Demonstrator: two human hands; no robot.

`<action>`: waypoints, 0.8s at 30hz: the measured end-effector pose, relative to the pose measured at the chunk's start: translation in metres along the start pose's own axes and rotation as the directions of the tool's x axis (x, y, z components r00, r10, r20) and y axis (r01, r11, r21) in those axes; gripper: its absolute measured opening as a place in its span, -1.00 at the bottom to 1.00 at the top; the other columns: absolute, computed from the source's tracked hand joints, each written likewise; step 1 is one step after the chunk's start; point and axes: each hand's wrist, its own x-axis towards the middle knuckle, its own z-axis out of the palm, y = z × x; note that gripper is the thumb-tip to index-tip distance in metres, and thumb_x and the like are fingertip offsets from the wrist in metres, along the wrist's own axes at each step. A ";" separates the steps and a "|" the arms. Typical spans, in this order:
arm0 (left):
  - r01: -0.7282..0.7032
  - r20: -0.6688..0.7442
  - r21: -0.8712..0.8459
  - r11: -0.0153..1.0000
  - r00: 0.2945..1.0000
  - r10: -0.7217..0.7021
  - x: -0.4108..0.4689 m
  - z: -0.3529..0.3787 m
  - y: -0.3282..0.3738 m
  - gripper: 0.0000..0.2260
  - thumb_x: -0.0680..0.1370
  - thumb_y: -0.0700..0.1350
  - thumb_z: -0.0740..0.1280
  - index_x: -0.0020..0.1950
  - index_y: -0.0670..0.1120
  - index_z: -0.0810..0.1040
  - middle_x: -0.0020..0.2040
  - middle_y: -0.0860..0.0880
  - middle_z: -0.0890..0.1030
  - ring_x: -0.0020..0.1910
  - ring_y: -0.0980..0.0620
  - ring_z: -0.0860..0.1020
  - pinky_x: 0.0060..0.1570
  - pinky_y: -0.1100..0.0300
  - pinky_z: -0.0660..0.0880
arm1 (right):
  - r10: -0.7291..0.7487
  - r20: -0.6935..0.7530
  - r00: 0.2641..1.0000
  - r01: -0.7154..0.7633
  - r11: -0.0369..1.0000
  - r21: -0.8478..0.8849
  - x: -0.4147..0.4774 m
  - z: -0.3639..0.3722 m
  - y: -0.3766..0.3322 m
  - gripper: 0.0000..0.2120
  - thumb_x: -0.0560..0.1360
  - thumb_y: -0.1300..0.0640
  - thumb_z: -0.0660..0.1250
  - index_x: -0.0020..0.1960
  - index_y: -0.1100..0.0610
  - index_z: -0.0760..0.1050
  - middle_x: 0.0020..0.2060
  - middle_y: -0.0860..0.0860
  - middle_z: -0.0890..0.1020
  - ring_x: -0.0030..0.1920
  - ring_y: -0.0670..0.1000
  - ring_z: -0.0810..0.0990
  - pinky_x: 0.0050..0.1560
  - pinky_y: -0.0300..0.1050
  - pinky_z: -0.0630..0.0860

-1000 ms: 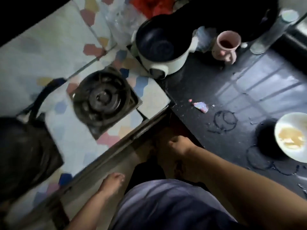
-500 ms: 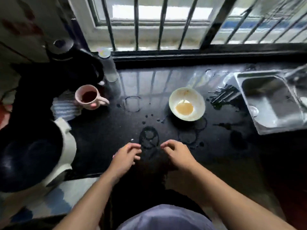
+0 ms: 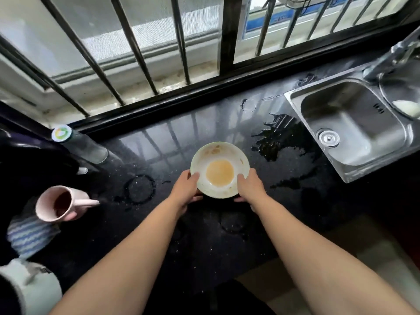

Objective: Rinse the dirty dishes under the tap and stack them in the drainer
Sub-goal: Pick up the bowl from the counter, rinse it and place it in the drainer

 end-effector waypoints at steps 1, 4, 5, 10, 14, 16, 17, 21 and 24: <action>-0.018 -0.008 -0.002 1.000 1.000 0.018 0.000 0.003 -0.001 -0.72 0.69 -0.01 0.20 0.38 0.00 0.44 0.27 -0.05 0.61 0.18 -0.14 0.67 0.06 -0.08 0.67 | -0.002 -0.025 1.000 0.002 1.000 -0.014 0.000 0.002 0.001 -0.60 0.64 0.14 0.10 0.47 0.14 0.25 0.33 0.20 0.45 0.21 0.22 0.51 -0.13 0.15 0.70; -0.071 -0.036 0.069 0.995 0.997 0.073 -0.005 0.006 -0.002 -0.78 0.67 -0.02 0.25 0.31 0.04 0.40 0.26 -0.03 0.54 0.20 -0.11 0.61 0.00 -0.05 0.69 | 0.002 -0.105 0.994 0.000 1.000 0.012 -0.014 0.002 0.009 -0.63 0.61 0.16 0.09 0.41 0.09 0.35 0.25 0.14 0.51 0.14 0.16 0.52 0.13 0.20 0.61; -0.096 -0.019 0.107 0.990 0.995 0.099 -0.009 0.006 -0.002 -0.77 0.66 -0.01 0.26 0.32 0.05 0.40 0.25 -0.01 0.53 0.19 -0.08 0.62 -0.06 0.01 0.70 | 0.008 -0.124 0.992 -0.002 0.999 0.049 -0.022 -0.001 0.014 -0.63 0.61 0.15 0.09 0.40 0.07 0.36 0.23 0.10 0.52 0.12 0.13 0.51 0.13 0.16 0.60; -0.190 0.231 0.153 0.970 0.961 0.152 -0.040 0.021 -0.008 -0.62 0.60 -0.04 0.40 0.35 0.16 0.34 0.25 0.04 0.58 0.15 0.00 0.66 0.01 0.02 0.69 | 0.035 -0.247 0.968 0.016 0.979 0.202 -0.073 -0.030 0.057 -0.71 0.61 0.08 0.14 0.31 -0.03 0.42 0.14 -0.06 0.56 0.05 -0.02 0.53 0.00 -0.04 0.53; -0.113 0.378 0.136 0.984 0.924 0.054 -0.072 0.063 -0.018 -0.62 0.64 -0.15 0.37 0.38 0.08 0.33 0.24 -0.05 0.58 0.08 -0.14 0.69 -0.09 0.05 0.70 | 0.112 -0.305 0.946 -0.017 0.954 0.301 -0.120 -0.061 0.106 -0.79 0.60 0.03 0.16 0.22 -0.07 0.41 0.11 -0.06 0.57 0.11 0.06 0.58 0.05 0.16 0.67; -0.124 0.436 0.202 0.971 0.900 0.024 -0.086 0.087 -0.025 -0.62 0.65 -0.17 0.35 0.42 0.02 0.34 0.20 -0.03 0.58 -0.03 0.01 0.73 -0.30 0.22 0.66 | 0.144 -0.349 0.926 -0.033 0.951 0.306 -0.141 -0.077 0.131 -0.81 0.60 0.00 0.15 0.21 -0.09 0.39 0.14 -0.05 0.56 0.11 0.07 0.57 0.01 0.17 0.67; -0.131 0.455 0.227 0.965 0.890 0.014 -0.093 0.101 -0.029 -0.65 0.65 -0.17 0.34 0.40 0.01 0.37 0.17 0.00 0.60 -0.13 0.13 0.74 -0.36 0.30 0.62 | 0.155 -0.381 0.912 -0.030 0.948 0.316 -0.151 -0.086 0.143 -0.82 0.61 0.00 0.14 0.19 -0.11 0.39 0.14 -0.06 0.57 0.10 0.06 0.58 -0.02 0.13 0.67; -0.052 0.544 0.266 0.963 0.832 -0.105 -0.124 0.162 -0.050 -0.76 0.64 -0.11 0.34 0.29 0.10 0.55 0.12 -0.03 0.74 0.00 0.06 0.74 -0.18 0.19 0.66 | 0.196 -0.506 0.840 -0.007 0.936 0.352 -0.181 -0.125 0.194 -0.86 0.63 0.03 0.15 0.16 -0.06 0.41 0.08 -0.08 0.60 0.09 0.04 0.57 0.02 0.04 0.58; -0.027 0.594 0.285 0.958 0.790 -0.155 -0.144 0.211 -0.067 -0.74 0.57 0.01 0.35 0.25 0.16 0.61 0.12 0.05 0.76 0.08 -0.02 0.74 -0.06 0.07 0.68 | 0.213 -0.556 0.804 0.009 0.929 0.370 -0.198 -0.165 0.231 -0.87 0.63 0.06 0.16 0.14 -0.02 0.44 -0.01 -0.11 0.61 0.01 0.03 0.58 0.05 0.05 0.56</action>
